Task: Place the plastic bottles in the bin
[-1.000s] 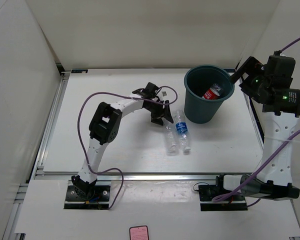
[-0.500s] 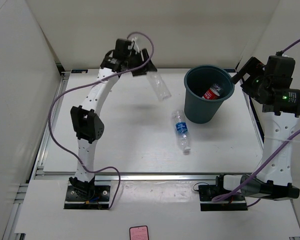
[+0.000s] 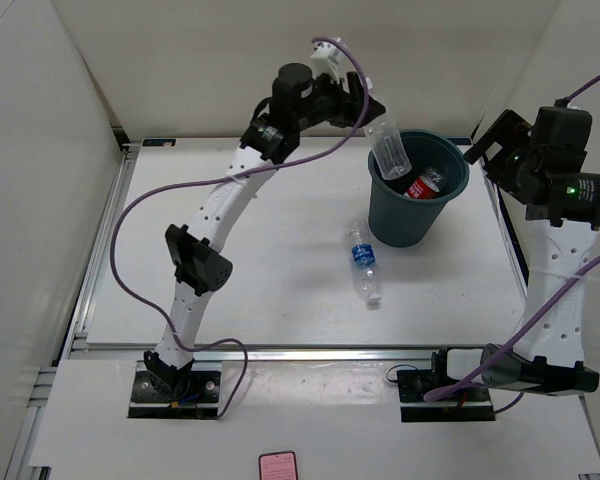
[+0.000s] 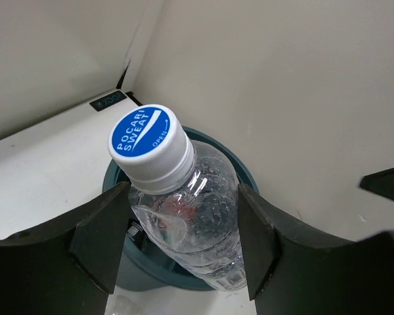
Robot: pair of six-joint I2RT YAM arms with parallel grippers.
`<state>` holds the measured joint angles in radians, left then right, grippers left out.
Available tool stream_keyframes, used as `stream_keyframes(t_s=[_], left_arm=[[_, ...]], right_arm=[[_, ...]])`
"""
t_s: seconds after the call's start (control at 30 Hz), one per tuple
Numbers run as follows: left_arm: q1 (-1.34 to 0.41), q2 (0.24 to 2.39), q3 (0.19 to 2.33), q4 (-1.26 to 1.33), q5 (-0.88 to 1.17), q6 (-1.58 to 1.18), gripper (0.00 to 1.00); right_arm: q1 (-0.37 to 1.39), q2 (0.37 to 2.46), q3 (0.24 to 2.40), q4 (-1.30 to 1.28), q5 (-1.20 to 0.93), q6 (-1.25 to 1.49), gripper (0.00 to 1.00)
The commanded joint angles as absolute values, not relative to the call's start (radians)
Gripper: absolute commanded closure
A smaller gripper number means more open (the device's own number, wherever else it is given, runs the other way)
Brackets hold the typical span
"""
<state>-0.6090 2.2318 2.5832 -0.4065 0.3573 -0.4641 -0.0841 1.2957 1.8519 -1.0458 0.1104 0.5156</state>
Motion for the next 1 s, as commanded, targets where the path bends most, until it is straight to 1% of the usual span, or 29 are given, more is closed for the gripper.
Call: stream_keyframes(t_s=[0.0,0.13,0.2,0.23,0.27,0.3,0.37,0.4,0.47,0.53,0.6,0.63,0.67,0.7,0.77,0.8,0.83,0.87,0.9,0.97], left_arm=[[-0.623,2.287,2.609,-0.330,0.328,-0.417,0.39],[-0.646,2.324,2.609,-0.296,0.307,-0.408,0.39],[-0.646,2.345,2.609,-0.270,0.298,-0.408,0.38],[-0.646,2.345,2.609,-0.270,0.298,-0.408,0.35],[-0.646,2.345,2.609,-0.253,0.298,-0.408,0.30],[-0.646,2.345,2.618,-0.241,0.311,-0.408,0.00],[-0.646,2.336,2.631,-0.241,0.359,-0.408,0.00],[-0.637,2.298,2.619,-0.241,0.377,-0.408,0.00],[-0.603,2.223,2.551,-0.241,0.408,-0.377,0.00],[-0.575,2.067,2.377,-0.241,0.422,-0.365,0.00],[-0.554,1.940,2.210,-0.241,0.338,-0.342,0.00],[-0.542,1.828,2.046,-0.241,0.316,-0.322,0.00],[-0.541,1.780,1.969,-0.241,0.305,-0.312,0.00],[-0.541,1.700,1.822,-0.241,0.305,-0.311,0.00],[-0.541,1.651,1.699,-0.241,0.337,-0.343,0.00],[-0.531,1.640,1.653,-0.241,0.456,-0.359,0.00],[-0.522,1.640,1.564,-0.241,0.504,-0.377,0.00],[-0.522,1.629,1.515,-0.241,0.515,-0.399,0.00],[-0.546,1.620,1.446,-0.232,0.477,-0.414,0.00],[-0.560,1.620,1.416,-0.232,0.417,-0.435,0.00]], right_arm=[[-0.087,1.290,1.905,-1.028,0.130,0.500,0.00],[-0.087,1.281,1.914,-1.028,0.130,0.482,0.00],[-0.087,1.272,1.914,-1.028,0.130,0.482,0.00],[-0.087,1.272,1.924,-1.028,0.130,0.482,0.00],[-0.087,1.272,1.924,-1.028,0.130,0.482,0.00],[-0.087,1.272,1.924,-1.028,0.130,0.482,0.00],[-0.087,1.272,1.924,-1.028,0.121,0.482,0.00],[-0.087,1.272,1.924,-1.028,0.121,0.482,0.00],[-0.087,1.272,1.924,-1.028,0.121,0.482,0.00],[-0.087,1.272,1.910,-1.028,0.121,0.491,0.00],[-0.087,1.261,1.884,-1.009,0.121,0.500,0.00],[-0.087,1.250,1.859,-1.009,0.121,0.500,0.00],[-0.087,1.250,1.849,-1.000,0.121,0.512,0.00],[-0.087,1.241,1.836,-1.000,0.121,0.512,0.00],[-0.097,1.241,1.816,-0.989,0.100,0.523,0.00],[-0.097,1.241,1.806,-0.980,0.100,0.523,0.00],[-0.097,1.241,1.805,-0.980,0.089,0.523,0.00],[-0.097,1.241,1.805,-0.980,0.089,0.523,0.00],[-0.097,1.241,1.805,-0.980,0.089,0.523,0.00],[-0.097,1.250,1.805,-0.980,0.089,0.523,0.00]])
